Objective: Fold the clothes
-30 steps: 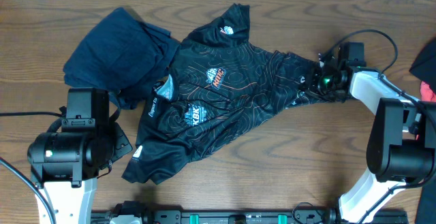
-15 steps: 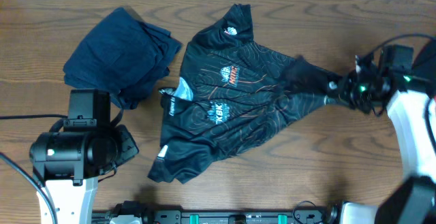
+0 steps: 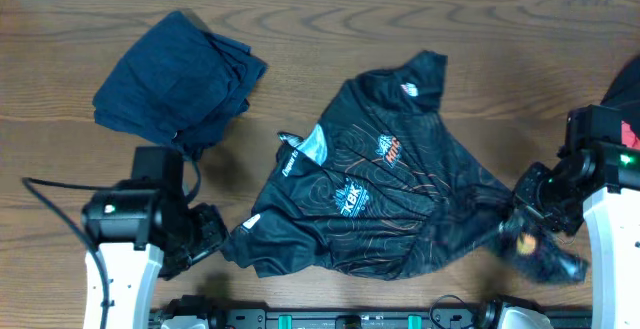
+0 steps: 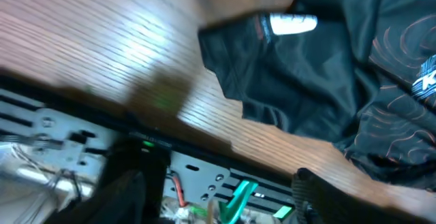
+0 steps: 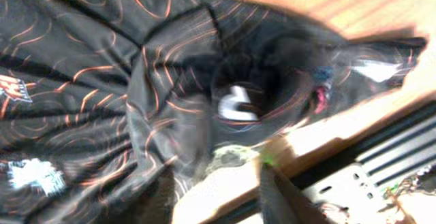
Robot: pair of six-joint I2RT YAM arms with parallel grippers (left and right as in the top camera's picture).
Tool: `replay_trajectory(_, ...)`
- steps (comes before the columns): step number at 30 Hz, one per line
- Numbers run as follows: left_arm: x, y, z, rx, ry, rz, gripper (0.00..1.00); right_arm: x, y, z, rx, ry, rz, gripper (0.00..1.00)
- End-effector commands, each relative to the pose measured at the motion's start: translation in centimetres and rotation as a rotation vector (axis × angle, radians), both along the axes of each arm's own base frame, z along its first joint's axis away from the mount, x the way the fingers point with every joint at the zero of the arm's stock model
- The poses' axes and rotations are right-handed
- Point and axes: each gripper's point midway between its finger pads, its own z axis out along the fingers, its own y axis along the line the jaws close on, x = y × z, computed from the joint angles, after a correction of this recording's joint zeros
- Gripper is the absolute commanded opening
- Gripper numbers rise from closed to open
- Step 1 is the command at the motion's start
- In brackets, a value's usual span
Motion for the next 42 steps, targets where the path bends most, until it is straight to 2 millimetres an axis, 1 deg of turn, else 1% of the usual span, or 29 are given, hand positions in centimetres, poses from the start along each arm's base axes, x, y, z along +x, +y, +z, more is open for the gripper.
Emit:
replay_trajectory(1,-1.1,-1.9,-1.8,-0.115,0.05,-0.021,0.72,0.8,-1.1,0.3,-0.054,-0.035,-0.014,0.48)
replay_trajectory(5,-2.1,-3.1,-4.0,-0.188,0.094,-0.014,0.73,3.4,-0.4,0.7,-0.017,-0.146,0.057,0.51)
replay_trajectory(7,-2.3,-3.1,-4.9,-0.187,0.099,-0.014,0.73,5.0,0.8,1.1,0.043,-0.222,0.134,0.53)
replay_trajectory(8,-2.3,-3.1,-5.3,-0.188,0.096,-0.014,0.73,5.9,1.7,1.5,0.083,-0.267,0.181,0.53)
replay_trajectory(11,-1.6,-3.1,-6.4,-0.187,0.071,-0.016,0.73,7.7,3.6,2.6,0.17,-0.375,0.283,0.55)
replay_trajectory(13,-0.7,-3.0,-7.2,-0.185,0.035,-0.027,0.72,8.4,4.3,3.1,0.198,-0.422,0.327,0.56)
replay_trajectory(15,0.9,-2.8,-7.8,-0.171,-0.022,-0.049,0.72,8.8,4.6,3.3,0.2,-0.437,0.345,0.56)
replay_trajectory(17,2.8,-2.2,-8.2,-0.13,-0.087,-0.071,0.72,8.9,4.8,3.3,0.2,-0.439,0.353,0.56)
replay_trajectory(19,4.0,-2.0,-8.7,-0.117,-0.112,-0.094,0.72,8.8,4.9,3.2,0.202,-0.437,0.355,0.56)
replay_trajectory(21,4.2,-2.0,-9.5,-0.118,-0.086,-0.108,0.72,8.8,4.9,3.2,0.201,-0.437,0.355,0.57)
replay_trajectory(25,3.5,-2.1,-11.5,-0.135,0.023,-0.152,0.72,8.8,4.9,3.2,0.202,-0.436,0.355,0.58)
replay_trajectory(28,3.8,-2.4,-12.4,-0.153,0.073,-0.158,0.71,9.0,4.9,3.1,0.202,-0.436,0.354,0.6)
replay_trajectory(29,4.0,-2.7,-12.6,-0.171,0.075,-0.17,0.67,9.1,4.8,3.0,0.202,-0.434,0.354,0.61)
replay_trajectory(31,4.3,-3.4,-13.2,-0.213,0.075,-0.195,0.54,9.4,4.8,2.6,0.205,-0.428,0.353,0.61)
replay_trajectory(33,4.5,-3.8,-13.4,-0.239,0.069,-0.217,0.43,9.8,4.7,2.2,0.208,-0.42,0.352,0.61)
replay_trajectory(35,4.7,-4.1,-13.5,-0.254,0.059,-0.237,0.25,10.2,4.6,1.5,0.214,-0.406,0.349,0.62)
replay_trajectory(36,4.8,-4.1,-13.6,-0.253,0.052,-0.241,0.14,10.5,4.6,1.1,0.218,-0.396,0.349,0.62)
replay_trajectory(37,5.1,-4.1,-13.5,-0.252,0.042,-0.249,0.06,10.7,4.6,0.5,0.223,-0.382,0.349,0.62)
replay_trajectory(40,6.3,-4.0,-12.7,-0.246,0.014,-0.263,0.06,11.6,5.0,-1.6,0.244,-0.331,0.364,0.63)
replay_trajectory(42,7.5,-4.0,-11.6,-0.243,-0.007,-0.267,0.06,12.2,5.5,-3.4,0.261,-0.289,0.379,0.63)
